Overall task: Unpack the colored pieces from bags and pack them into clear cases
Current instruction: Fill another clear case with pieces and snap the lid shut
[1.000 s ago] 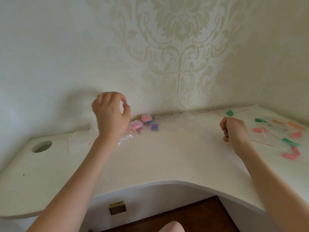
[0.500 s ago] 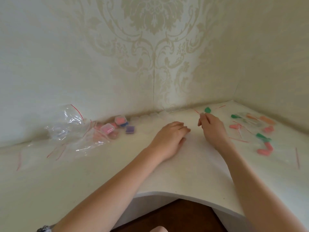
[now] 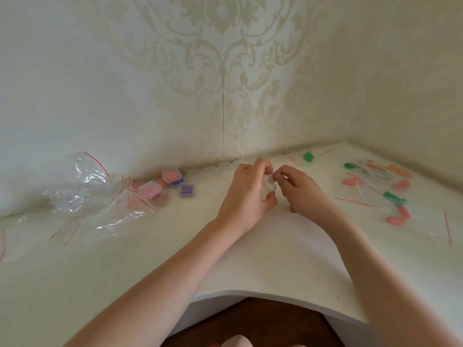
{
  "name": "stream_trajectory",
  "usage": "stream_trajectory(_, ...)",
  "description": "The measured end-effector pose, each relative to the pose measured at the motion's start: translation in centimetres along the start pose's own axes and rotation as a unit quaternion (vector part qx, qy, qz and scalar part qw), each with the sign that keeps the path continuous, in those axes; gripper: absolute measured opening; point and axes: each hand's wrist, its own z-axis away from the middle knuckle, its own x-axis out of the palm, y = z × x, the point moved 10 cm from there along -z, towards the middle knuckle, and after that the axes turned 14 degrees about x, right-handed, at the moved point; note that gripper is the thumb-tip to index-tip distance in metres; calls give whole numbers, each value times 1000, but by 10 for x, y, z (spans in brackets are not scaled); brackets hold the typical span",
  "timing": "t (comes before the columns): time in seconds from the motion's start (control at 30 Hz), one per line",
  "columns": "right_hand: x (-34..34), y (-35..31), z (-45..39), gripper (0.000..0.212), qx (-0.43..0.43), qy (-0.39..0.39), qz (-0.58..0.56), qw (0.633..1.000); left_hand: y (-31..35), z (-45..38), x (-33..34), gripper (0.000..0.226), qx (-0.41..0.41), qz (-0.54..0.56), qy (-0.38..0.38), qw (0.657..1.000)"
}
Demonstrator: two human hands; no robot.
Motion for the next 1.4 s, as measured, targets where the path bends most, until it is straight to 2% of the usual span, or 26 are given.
stream_trajectory(0.17,2,4,-1,29,6,2,-2,1000,1,0,-2,39,1,-4,-5,1000)
stream_trajectory(0.3,2,2,1,32,25,1,-45,999,2,0,-1,40,3,-4,-15,1000)
stream_trajectory(0.47,6,-4,6,22,-4,-3,14,1000,7,0,-2,44,21,-20,-17,999)
stream_trajectory(0.67,8,-1,7,30,52,-67,-147,985,3,-1,-8,50,21,-21,15,999)
stream_trajectory(0.8,12,-2,11,38,54,-110,-197,973,4,-2,-12,48,23,-24,34,999)
stream_trajectory(0.9,12,-3,11,36,55,-125,-221,966,-1,-3,-17,38,-21,51,75,996)
stream_trajectory(0.97,9,3,7,36,68,-112,-228,965,-19,0,-16,32,-129,198,114,965)
stream_trajectory(1.07,-6,5,2,23,42,-34,-175,983,-44,11,-2,25,-285,408,147,855)
stream_trajectory(1.13,-16,-5,5,11,-15,-6,-165,986,-46,13,9,16,-326,495,143,793)
stream_trajectory(1.17,-18,-11,7,13,-42,-11,-173,984,-45,13,12,12,-333,524,137,772)
stream_trajectory(1.3,-20,-23,16,28,-94,1,-126,988,-41,15,22,9,-353,580,118,724)
stream_trajectory(1.4,-17,-24,17,30,-101,18,-99,990,-40,16,25,13,-364,585,97,719)
